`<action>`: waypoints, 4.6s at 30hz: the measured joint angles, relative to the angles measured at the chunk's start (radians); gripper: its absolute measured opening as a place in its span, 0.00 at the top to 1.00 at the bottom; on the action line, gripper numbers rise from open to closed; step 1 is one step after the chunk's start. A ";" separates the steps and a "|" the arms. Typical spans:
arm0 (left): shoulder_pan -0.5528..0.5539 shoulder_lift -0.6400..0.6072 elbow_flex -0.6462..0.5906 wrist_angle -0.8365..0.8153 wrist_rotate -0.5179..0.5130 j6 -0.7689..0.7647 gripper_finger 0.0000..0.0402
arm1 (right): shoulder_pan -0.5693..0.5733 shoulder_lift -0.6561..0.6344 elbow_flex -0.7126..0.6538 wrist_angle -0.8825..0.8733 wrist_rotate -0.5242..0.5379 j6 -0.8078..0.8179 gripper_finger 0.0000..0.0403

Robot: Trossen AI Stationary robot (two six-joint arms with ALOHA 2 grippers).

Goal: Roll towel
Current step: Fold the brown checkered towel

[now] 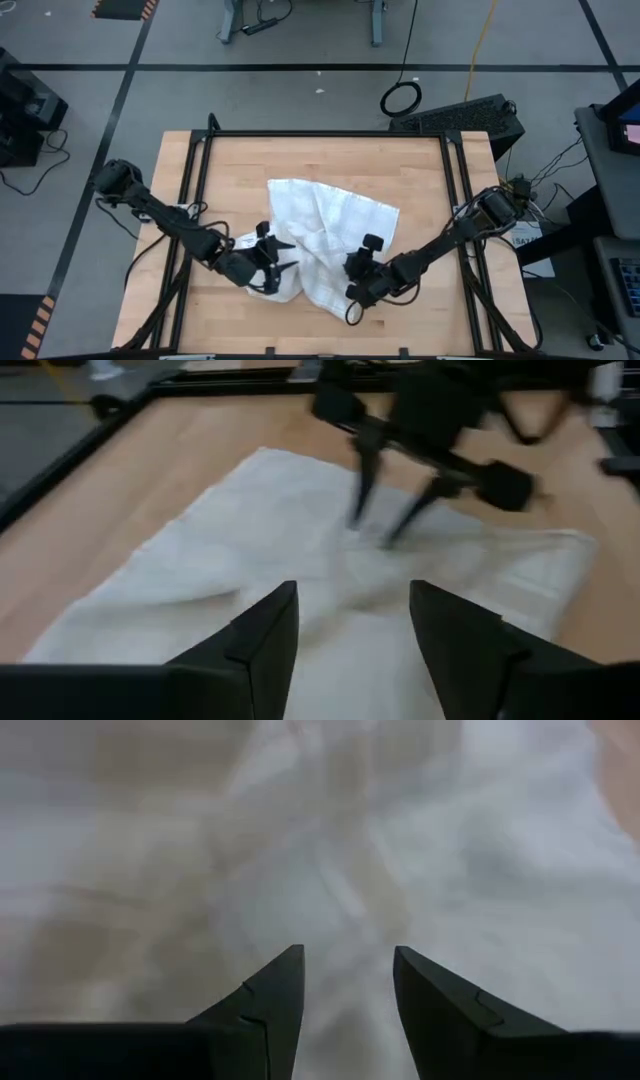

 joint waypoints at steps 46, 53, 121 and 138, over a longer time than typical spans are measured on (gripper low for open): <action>0.080 0.243 0.059 0.319 0.078 -0.125 0.87 | -0.009 -0.026 -0.325 0.587 -0.064 -0.065 0.64; 0.080 0.450 0.217 0.385 0.050 -0.118 0.61 | -0.041 -0.026 -0.327 0.720 -0.061 -0.081 0.64; 0.125 0.368 0.496 -0.804 -0.119 -0.472 0.99 | -0.071 -0.096 -0.327 0.665 -0.300 -0.215 0.64; 0.045 0.335 0.275 -0.938 0.235 -0.907 0.99 | -0.117 -0.351 -0.457 0.352 -0.101 -0.270 0.64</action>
